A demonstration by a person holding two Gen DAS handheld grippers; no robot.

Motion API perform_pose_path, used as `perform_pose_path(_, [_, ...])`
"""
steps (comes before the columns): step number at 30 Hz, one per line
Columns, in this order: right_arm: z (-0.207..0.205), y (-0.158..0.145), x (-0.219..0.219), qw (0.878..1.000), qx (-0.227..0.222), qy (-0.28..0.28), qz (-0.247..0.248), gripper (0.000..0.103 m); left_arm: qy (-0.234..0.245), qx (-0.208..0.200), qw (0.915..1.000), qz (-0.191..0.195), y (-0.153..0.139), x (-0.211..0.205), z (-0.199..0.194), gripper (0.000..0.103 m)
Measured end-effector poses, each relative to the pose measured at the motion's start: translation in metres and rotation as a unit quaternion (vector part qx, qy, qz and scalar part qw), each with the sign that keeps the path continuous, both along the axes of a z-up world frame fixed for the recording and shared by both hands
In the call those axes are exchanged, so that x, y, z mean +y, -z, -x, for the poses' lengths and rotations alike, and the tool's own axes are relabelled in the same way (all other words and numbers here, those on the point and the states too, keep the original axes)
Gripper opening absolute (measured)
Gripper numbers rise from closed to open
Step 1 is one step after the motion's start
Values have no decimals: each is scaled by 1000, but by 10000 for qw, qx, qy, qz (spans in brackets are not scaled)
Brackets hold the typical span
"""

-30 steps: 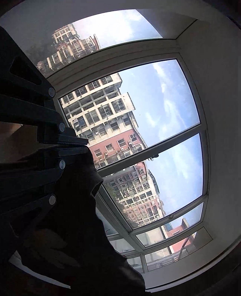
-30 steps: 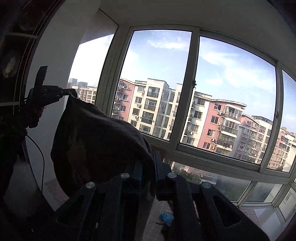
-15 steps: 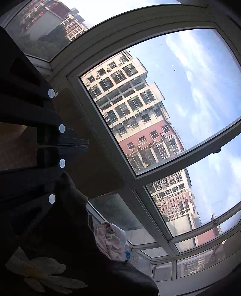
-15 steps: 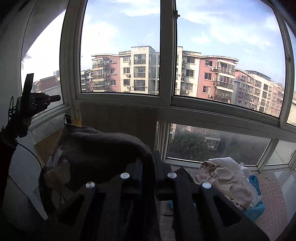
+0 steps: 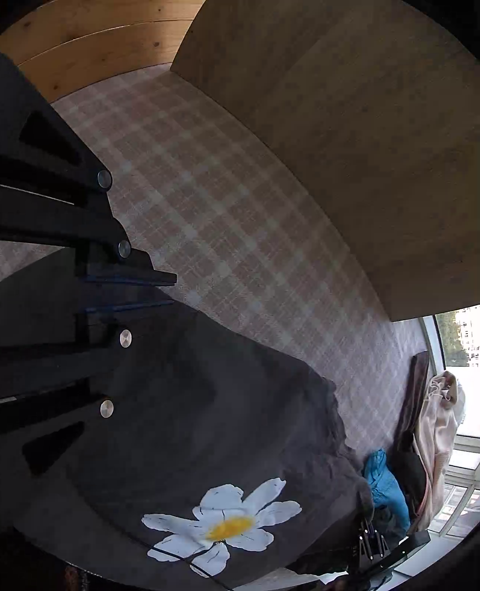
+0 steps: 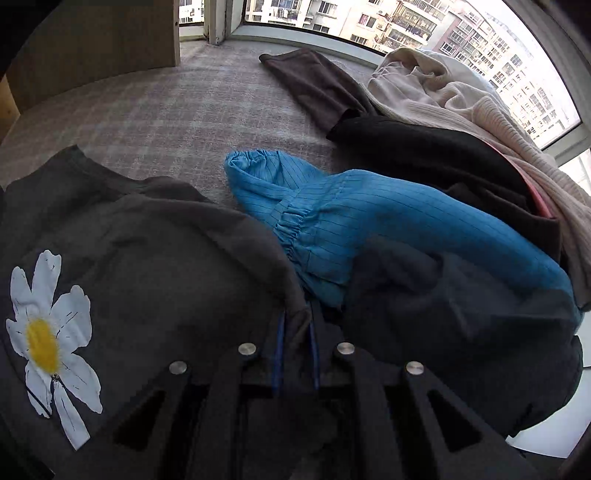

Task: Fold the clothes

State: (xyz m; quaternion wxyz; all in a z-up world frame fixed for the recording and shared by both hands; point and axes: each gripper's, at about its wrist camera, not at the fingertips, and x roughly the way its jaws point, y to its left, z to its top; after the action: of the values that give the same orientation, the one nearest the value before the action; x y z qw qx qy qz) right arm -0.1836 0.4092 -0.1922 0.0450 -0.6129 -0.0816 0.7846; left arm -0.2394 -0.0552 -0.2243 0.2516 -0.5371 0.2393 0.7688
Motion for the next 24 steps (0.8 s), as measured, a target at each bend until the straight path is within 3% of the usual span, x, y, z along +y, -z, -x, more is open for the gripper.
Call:
perform_pose_path(2, [-6,2,-1,9999,-41,-115,16,15,95,-201,9997,-87,12,0,-5,16])
perform_pose_path(6, [-10,-4,-5,9997,-115,-216,20,17,309,-222,9989,-261,11,21,-4,29])
perform_pose_path(9, [-10,-5,-5,9995,-129,-274,102,19,467,-164,9987,-123,9,37,-2,33])
perform_pose_path(13, [-12,-8,-7,9986,-124,-471,185,30,560,-228,9977,319,19,50,-4,33])
perform_pose_path(14, [-13,-10,-6,9984,-109,-519,202,31,568,-253,9971,435,22,53,-5,31])
perform_pose_path(18, [-18,-20,-3,9966,-55,-716,393,36,581,-183,9970,483,22,61,-17,7])
perform_pose_path(24, [6,-10,-1,9932,1,-976,638,41,327,-31,9991,260,8,64,-31,4])
